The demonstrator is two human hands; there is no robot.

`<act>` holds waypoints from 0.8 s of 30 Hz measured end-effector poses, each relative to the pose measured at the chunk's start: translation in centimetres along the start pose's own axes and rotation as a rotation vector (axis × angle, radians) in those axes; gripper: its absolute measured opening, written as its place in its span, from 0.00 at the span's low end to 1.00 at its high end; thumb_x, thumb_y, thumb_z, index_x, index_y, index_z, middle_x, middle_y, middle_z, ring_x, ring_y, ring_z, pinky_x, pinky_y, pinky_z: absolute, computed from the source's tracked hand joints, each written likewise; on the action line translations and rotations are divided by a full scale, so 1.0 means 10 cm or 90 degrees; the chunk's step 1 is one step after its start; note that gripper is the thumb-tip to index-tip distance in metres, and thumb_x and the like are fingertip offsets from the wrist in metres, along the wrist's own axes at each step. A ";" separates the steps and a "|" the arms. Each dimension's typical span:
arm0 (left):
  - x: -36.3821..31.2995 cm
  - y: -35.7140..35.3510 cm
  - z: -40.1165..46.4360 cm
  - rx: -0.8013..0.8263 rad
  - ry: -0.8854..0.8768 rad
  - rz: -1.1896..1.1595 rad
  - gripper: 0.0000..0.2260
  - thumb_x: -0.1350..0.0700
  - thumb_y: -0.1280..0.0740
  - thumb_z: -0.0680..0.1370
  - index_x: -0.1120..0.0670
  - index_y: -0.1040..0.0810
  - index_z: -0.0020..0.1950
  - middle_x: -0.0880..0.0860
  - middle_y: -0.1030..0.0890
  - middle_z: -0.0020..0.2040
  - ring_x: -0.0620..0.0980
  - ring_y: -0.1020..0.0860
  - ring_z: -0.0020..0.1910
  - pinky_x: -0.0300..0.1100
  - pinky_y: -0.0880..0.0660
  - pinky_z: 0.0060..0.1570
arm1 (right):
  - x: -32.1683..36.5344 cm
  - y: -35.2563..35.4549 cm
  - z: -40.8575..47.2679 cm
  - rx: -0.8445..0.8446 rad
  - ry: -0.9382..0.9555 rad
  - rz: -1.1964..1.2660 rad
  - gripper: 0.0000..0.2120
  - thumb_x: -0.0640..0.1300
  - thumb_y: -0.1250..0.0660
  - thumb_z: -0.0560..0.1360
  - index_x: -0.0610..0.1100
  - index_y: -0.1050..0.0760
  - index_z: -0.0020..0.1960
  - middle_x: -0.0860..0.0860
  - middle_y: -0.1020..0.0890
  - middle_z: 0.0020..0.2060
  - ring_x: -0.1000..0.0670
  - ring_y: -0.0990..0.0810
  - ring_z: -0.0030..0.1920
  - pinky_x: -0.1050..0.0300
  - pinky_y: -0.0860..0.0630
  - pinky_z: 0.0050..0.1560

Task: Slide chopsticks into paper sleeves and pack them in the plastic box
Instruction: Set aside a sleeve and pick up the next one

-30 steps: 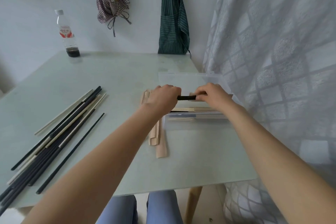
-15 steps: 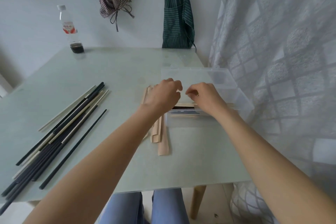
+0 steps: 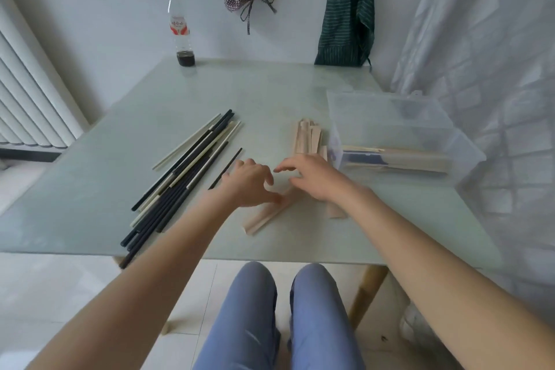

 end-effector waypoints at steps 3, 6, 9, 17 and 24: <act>0.03 -0.12 -0.13 0.004 0.008 0.008 0.23 0.43 0.28 0.70 0.50 0.25 0.61 0.55 0.35 0.64 0.55 0.38 0.67 0.52 0.34 0.61 | 0.07 -0.09 -0.04 -0.032 0.005 0.038 0.21 0.31 0.42 0.73 0.45 0.23 0.62 0.48 0.21 0.59 0.50 0.24 0.61 0.62 0.32 0.61; 0.11 -0.11 -0.17 -0.027 0.015 -0.009 0.18 0.42 0.30 0.72 0.51 0.20 0.56 0.55 0.31 0.61 0.55 0.35 0.64 0.51 0.33 0.58 | 0.11 -0.22 -0.09 0.006 0.019 0.024 0.18 0.35 0.37 0.73 0.46 0.23 0.61 0.46 0.21 0.57 0.49 0.24 0.59 0.60 0.32 0.61; 0.19 0.02 -0.20 -0.097 0.003 -0.137 0.11 0.49 0.30 0.74 0.56 0.20 0.49 0.56 0.22 0.51 0.54 0.25 0.51 0.46 0.27 0.47 | 0.14 -0.27 -0.10 0.023 0.036 -0.032 0.15 0.40 0.32 0.72 0.47 0.23 0.59 0.46 0.22 0.52 0.48 0.26 0.56 0.54 0.32 0.59; 0.68 0.62 -0.34 -0.308 0.036 -0.393 0.11 0.53 0.29 0.72 0.54 0.27 0.51 0.45 0.23 0.38 0.46 0.25 0.40 0.41 0.30 0.38 | 0.37 -0.08 0.07 -0.101 0.003 0.064 0.07 0.43 0.42 0.79 0.45 0.27 0.45 0.49 0.23 0.33 0.43 0.23 0.37 0.49 0.26 0.42; 0.80 0.35 -0.12 -0.178 0.153 -0.122 0.11 0.56 0.32 0.76 0.64 0.24 0.50 0.60 0.24 0.47 0.58 0.25 0.48 0.45 0.34 0.39 | 0.19 -0.05 0.23 -0.170 -0.136 0.234 0.17 0.50 0.42 0.80 0.39 0.21 0.51 0.52 0.29 0.31 0.48 0.27 0.36 0.45 0.22 0.48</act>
Point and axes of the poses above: each hand's wrist, its own z-axis towards the middle knuckle, its own y-axis out of the back of the hand, x = y × z, the point moved 7 cm from there along z, towards the middle knuckle
